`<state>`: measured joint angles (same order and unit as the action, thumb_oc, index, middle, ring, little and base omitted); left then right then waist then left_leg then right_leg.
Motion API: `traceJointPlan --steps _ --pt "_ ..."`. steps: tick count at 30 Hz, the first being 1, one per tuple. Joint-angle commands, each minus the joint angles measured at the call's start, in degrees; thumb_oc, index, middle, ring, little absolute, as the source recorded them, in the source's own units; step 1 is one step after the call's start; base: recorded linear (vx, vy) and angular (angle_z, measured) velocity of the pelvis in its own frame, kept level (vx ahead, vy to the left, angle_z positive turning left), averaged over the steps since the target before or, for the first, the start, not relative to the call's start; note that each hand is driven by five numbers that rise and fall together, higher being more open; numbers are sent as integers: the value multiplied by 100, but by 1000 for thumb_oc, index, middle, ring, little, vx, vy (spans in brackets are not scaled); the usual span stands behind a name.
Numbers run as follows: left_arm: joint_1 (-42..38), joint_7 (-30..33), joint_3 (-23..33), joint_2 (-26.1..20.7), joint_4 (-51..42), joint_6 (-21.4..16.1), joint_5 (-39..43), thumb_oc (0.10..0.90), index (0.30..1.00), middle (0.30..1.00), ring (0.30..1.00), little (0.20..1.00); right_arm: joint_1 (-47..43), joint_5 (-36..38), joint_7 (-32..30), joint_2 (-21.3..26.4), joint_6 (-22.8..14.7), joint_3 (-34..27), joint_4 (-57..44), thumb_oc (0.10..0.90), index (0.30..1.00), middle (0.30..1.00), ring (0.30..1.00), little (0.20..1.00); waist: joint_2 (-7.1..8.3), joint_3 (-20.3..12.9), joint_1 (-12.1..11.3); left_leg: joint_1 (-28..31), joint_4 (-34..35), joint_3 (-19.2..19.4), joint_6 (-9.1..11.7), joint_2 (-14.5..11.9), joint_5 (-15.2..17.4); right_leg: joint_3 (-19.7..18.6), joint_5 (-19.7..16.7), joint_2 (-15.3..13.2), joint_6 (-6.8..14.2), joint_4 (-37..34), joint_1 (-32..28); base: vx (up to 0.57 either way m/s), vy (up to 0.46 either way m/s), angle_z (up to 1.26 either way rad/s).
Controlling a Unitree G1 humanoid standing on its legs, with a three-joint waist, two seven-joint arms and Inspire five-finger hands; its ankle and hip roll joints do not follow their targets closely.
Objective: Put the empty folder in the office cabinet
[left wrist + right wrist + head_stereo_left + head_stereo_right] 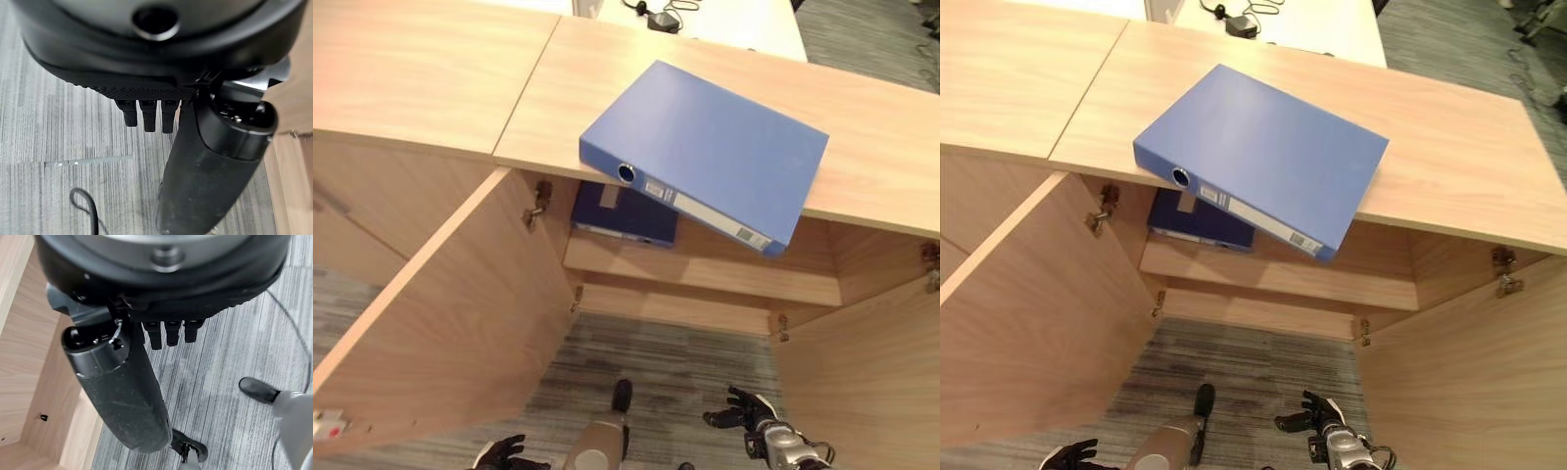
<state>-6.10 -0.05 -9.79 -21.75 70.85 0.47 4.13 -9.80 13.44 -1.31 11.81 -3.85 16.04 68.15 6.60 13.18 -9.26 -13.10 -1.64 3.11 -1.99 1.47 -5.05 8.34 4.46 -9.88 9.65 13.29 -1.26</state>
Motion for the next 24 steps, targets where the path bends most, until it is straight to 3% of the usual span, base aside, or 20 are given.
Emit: traceJointPlan --steps 1,2,3,5,7,8,10,11,12,13,15,19,24 --pt "166 358 438 -264 -16 -469 281 800 900 900 900 900 110 -268 0 294 134 -84 -167 800 900 900 900 900 -9 -261 -106 258 200 -315 43 -242 293 399 -501 443 535 648 -165 162 194 -63" --pt "164 358 438 -264 -16 -469 281 800 900 900 900 900 108 -269 0 294 135 -86 -168 800 900 900 900 900 -5 -250 -111 268 202 -309 41 -238 294 395 -493 436 535 663 -167 164 144 -79" --pt "149 375 447 -241 28 -426 252 800 900 900 900 900 76 -294 -29 274 131 -140 -144 800 900 900 900 900 -119 -194 -77 474 285 -277 -18 -313 358 627 -849 482 535 1238 24 91 46 -34" --pt "182 376 465 -258 20 -425 260 800 900 900 900 900 81 -291 -46 266 108 -188 -186 800 900 900 900 900 -248 -102 -56 679 387 -244 -43 -362 399 709 -1160 503 535 1625 261 123 66 -2" --pt "179 355 476 -281 33 -426 282 800 900 900 900 900 131 -303 -56 283 107 -220 -212 800 900 900 900 900 -283 -57 -40 875 461 -224 -34 -313 475 1026 -1007 154 535 1322 267 201 64 -11" --pt "-76 392 385 -148 115 -372 292 800 900 900 900 900 151 -275 -59 243 138 -218 -186 800 900 900 900 900 -291 -71 3 1009 503 -170 3 -287 556 1266 -747 -145 535 969 172 269 54 -11" --pt "-44 357 367 -169 86 -456 293 800 900 900 900 900 193 -297 -72 267 104 -223 -189 800 900 900 900 900 -396 -92 -36 1058 524 -129 92 -420 612 1742 -358 -600 230 447 237 190 -16 -3" --pt "-41 356 368 -169 86 -457 293 800 900 900 900 900 194 -297 -70 269 104 -221 -189 800 900 900 900 900 -398 -80 -19 1071 523 -146 100 -423 617 1762 -340 -600 224 453 214 156 -184 -19" --pt "-8 331 392 -135 103 -461 284 800 900 900 900 900 215 -320 -91 316 121 -288 -191 800 900 900 900 900 -383 -104 51 1111 546 -155 215 -459 681 1528 -670 -945 198 -273 321 117 -147 -17" --pt "-5 332 393 -134 101 -461 283 800 900 900 900 900 218 -320 -91 317 122 -287 -193 800 900 900 900 900 -386 -104 46 1116 546 -149 215 -462 685 1523 -675 -941 200 -283 315 160 -214 11" --pt "23 336 373 -107 66 -516 281 800 900 900 900 900 272 -319 -80 360 111 -332 -234 800 900 900 900 900 -309 -101 154 1061 475 -197 292 -394 701 938 -972 -967 327 -638 220 80 -167 35" --pt "29 336 342 -82 21 -546 318 800 900 900 900 900 327 -321 -64 394 122 -342 -231 800 900 900 900 900 -272 -153 160 991 399 -275 358 -386 689 555 -1029 -899 398 -761 112 68 -160 51" --pt "47 314 385 -6 100 -542 399 800 900 900 900 900 348 -464 -33 479 136 -248 -167 800 900 900 900 900 -344 -264 28 1014 368 -384 589 -662 616 1008 -619 -686 307 -1247 -271 103 -227 2"
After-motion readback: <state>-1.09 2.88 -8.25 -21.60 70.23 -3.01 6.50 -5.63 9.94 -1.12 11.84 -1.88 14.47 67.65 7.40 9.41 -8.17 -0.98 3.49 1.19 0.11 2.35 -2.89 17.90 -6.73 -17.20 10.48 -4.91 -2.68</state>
